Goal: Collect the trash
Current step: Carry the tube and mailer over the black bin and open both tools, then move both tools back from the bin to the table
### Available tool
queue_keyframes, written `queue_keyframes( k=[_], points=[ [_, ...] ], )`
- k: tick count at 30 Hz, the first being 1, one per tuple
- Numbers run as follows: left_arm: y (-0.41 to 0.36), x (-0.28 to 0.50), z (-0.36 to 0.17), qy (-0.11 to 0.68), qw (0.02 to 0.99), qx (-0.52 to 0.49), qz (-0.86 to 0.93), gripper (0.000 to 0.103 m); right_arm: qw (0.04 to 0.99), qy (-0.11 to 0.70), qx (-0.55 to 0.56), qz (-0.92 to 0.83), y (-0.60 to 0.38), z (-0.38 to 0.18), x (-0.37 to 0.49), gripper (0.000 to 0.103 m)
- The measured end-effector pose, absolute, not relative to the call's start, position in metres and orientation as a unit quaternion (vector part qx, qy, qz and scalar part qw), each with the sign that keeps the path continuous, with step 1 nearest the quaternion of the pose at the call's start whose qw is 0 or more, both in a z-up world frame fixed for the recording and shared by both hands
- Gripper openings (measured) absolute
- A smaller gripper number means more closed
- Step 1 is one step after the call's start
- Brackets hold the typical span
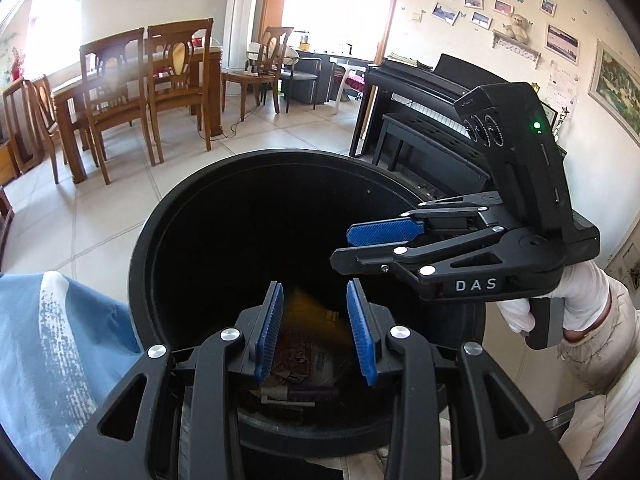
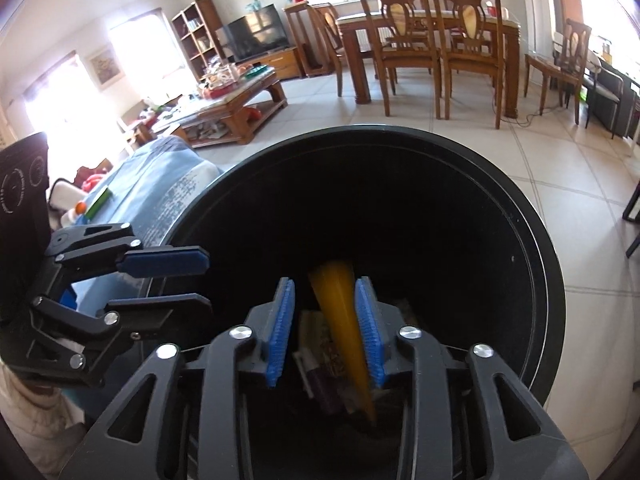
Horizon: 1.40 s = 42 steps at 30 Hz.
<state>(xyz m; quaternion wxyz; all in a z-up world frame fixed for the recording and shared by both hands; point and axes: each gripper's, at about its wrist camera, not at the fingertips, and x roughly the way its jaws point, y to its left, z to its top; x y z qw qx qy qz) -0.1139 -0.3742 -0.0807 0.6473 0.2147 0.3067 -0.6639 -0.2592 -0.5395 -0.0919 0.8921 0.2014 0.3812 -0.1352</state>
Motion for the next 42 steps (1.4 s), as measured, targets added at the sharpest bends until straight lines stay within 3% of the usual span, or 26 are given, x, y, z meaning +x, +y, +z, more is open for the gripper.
queue_keyframes(
  k=[2, 4, 5, 11, 13, 42],
  points=[
    [-0.369, -0.112, -0.078, 0.306, 0.652, 0.211, -0.661, 0.042, 0.893, 0.381, 0.2, -0.135, -0.539, -0.089, -0.259, 0.042],
    [-0.362, -0.112, -0.075, 0.3, 0.659, 0.206, -0.658, 0.058, 0.895, 0.378, 0.198, -0.133, -0.534, -0.086, -0.257, 0.042],
    [-0.359, -0.113, -0.074, 0.297, 0.662, 0.205, -0.657, 0.06, 0.896, 0.376, 0.198, -0.131, -0.532, -0.084, -0.256, 0.042],
    [-0.325, -0.112, -0.06, 0.262, 0.713, 0.209, -0.616, 0.088, 0.907, 0.357, 0.194, -0.115, -0.511, -0.068, -0.24, 0.063],
    [-0.312, -0.109, -0.056, 0.255, 0.729, 0.203, -0.601, 0.098, 0.91, 0.351, 0.192, -0.109, -0.501, -0.061, -0.231, 0.074],
    [-0.004, 0.044, -0.03, 0.307, 0.893, 0.024, -0.327, 0.098, 0.913, 0.381, 0.072, 0.128, -0.229, -0.032, 0.014, 0.077]
  ],
)
